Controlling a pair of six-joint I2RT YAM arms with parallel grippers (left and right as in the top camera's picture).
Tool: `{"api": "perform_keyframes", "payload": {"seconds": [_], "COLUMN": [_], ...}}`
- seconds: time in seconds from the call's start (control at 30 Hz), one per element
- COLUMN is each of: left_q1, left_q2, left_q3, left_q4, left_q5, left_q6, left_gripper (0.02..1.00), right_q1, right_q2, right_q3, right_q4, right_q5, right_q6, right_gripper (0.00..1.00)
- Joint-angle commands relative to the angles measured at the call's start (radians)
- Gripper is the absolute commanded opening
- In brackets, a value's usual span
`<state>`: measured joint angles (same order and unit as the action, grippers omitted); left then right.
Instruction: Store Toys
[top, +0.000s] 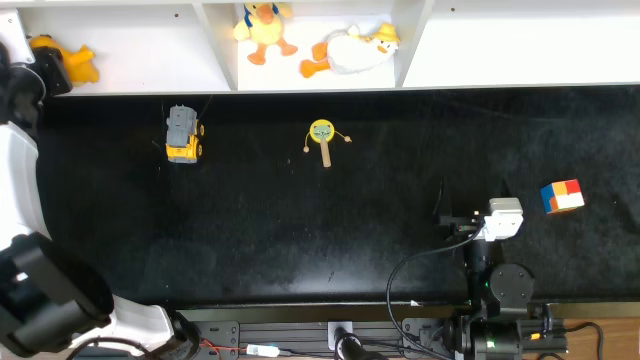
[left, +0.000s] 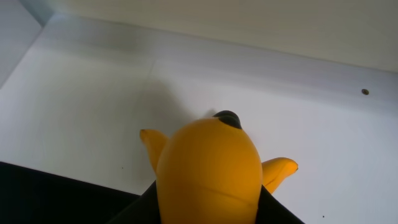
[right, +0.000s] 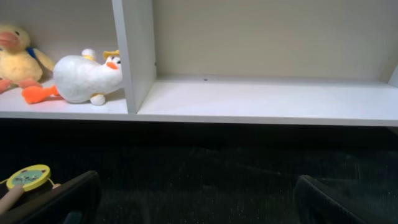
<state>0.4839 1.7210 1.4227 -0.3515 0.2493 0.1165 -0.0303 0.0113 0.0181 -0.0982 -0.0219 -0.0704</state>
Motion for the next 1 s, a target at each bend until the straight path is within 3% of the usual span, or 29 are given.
{"api": "perform_keyframes", "payload": {"seconds": [0.03,0.7,0.73,0.87,1.0], "left_q1": [-0.003,-0.054,-0.054,-0.054,-0.054], "left_q2": [0.029,0.09,0.09,0.09,0.09], "left_q3": [0.032,0.032,0.032,0.032,0.032], "left_q4": [0.013,0.082,0.082,0.087,0.085], "left_q5": [-0.005,-0.009,-0.009,-0.008,-0.008], "left_q6": [-0.025,-0.046,-0.045,-0.039,-0.039], "left_gripper": [0.277,0.312,0.347,0.998,0.998], "right_q1": [-0.003,-0.003,-0.003,-0.003,-0.003], "right_q2": [-0.007,-0.007,-0.007,-0.007,-0.007], "right_q3": [-0.005,-0.005,-0.005,-0.005,-0.005], "right_q4": [0.005,0.005,0.005,0.005,0.005], "right_q5": [-0.003,-0.003,-0.003,-0.003,-0.003], "right_q6": [0.007,0.007,0.007,0.007,0.007], "right_gripper": [0.993,0.996,0.996,0.996,0.996]}}
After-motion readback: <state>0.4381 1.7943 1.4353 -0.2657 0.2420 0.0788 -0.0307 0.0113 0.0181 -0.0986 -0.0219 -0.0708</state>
